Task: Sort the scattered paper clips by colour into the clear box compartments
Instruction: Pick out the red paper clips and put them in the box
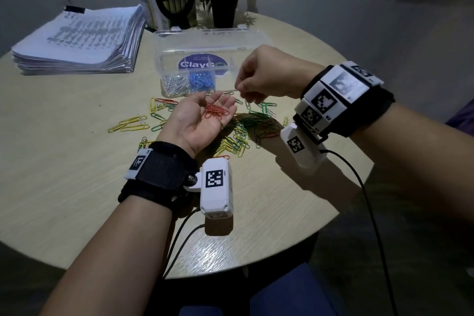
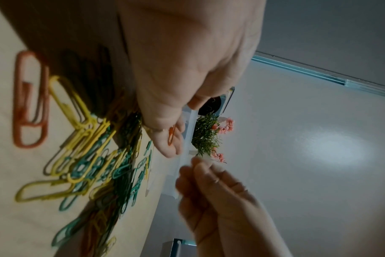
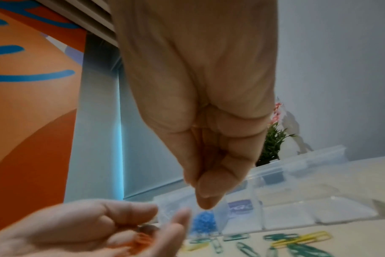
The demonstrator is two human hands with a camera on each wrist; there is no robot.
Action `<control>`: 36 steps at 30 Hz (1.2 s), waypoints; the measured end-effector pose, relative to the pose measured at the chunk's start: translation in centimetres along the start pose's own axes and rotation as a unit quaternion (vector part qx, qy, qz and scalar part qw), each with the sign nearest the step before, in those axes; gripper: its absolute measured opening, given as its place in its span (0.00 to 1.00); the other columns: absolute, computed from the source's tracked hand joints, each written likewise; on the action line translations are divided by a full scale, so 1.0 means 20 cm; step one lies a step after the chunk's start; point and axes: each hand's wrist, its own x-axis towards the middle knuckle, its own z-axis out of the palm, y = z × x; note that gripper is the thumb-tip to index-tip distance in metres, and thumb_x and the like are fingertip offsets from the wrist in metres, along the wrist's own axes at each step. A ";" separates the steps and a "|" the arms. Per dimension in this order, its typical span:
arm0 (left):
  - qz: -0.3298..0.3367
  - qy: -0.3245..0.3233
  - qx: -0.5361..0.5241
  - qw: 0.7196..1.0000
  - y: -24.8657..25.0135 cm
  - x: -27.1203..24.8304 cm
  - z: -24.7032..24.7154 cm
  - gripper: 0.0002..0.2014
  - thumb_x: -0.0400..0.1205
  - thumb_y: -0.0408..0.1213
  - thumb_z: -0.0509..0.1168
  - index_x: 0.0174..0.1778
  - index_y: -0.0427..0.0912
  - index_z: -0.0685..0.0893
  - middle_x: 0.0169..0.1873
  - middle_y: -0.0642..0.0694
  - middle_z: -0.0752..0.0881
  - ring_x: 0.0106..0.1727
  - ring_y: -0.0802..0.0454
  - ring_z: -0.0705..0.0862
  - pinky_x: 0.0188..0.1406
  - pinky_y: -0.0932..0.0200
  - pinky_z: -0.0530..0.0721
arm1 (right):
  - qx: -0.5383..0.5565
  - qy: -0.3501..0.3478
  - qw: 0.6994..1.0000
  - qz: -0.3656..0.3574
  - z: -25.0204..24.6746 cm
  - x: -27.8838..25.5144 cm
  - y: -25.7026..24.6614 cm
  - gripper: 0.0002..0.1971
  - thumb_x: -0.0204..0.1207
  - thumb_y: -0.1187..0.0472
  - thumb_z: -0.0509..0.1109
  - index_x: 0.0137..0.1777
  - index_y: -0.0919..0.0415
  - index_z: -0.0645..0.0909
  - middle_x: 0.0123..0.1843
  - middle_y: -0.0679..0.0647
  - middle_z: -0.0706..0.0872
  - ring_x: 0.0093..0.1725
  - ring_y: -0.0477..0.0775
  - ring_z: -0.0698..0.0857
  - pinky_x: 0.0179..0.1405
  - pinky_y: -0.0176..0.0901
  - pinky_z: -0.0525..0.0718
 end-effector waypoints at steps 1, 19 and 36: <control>0.002 0.004 0.007 1.000 0.00 0.00 0.00 0.16 0.89 0.36 0.49 0.48 0.30 0.78 0.45 0.34 0.82 0.49 0.43 0.83 0.57 0.47 0.81 | -0.025 -0.007 0.999 0.022 -0.01 -0.01 0.03 0.05 0.77 0.68 0.71 0.48 0.69 0.87 0.37 0.60 0.89 0.35 0.55 0.88 0.33 0.39 0.89; 0.016 0.013 0.018 1.000 0.01 0.02 -0.02 0.14 0.88 0.36 0.50 0.49 0.32 0.78 0.39 0.37 0.82 0.42 0.46 0.83 0.50 0.51 0.84 | -0.236 -0.094 0.961 0.107 -0.02 -0.06 0.22 0.04 0.69 0.60 0.79 0.39 0.57 0.85 0.31 0.49 0.83 0.28 0.46 0.78 0.25 0.37 0.74; 0.022 0.011 0.012 1.000 0.01 0.01 -0.02 0.15 0.88 0.37 0.50 0.49 0.32 0.79 0.42 0.36 0.82 0.44 0.46 0.83 0.51 0.51 0.84 | -0.250 -0.137 0.957 0.051 0.02 -0.13 0.20 0.06 0.66 0.63 0.79 0.41 0.54 0.87 0.33 0.44 0.85 0.29 0.40 0.78 0.17 0.27 0.72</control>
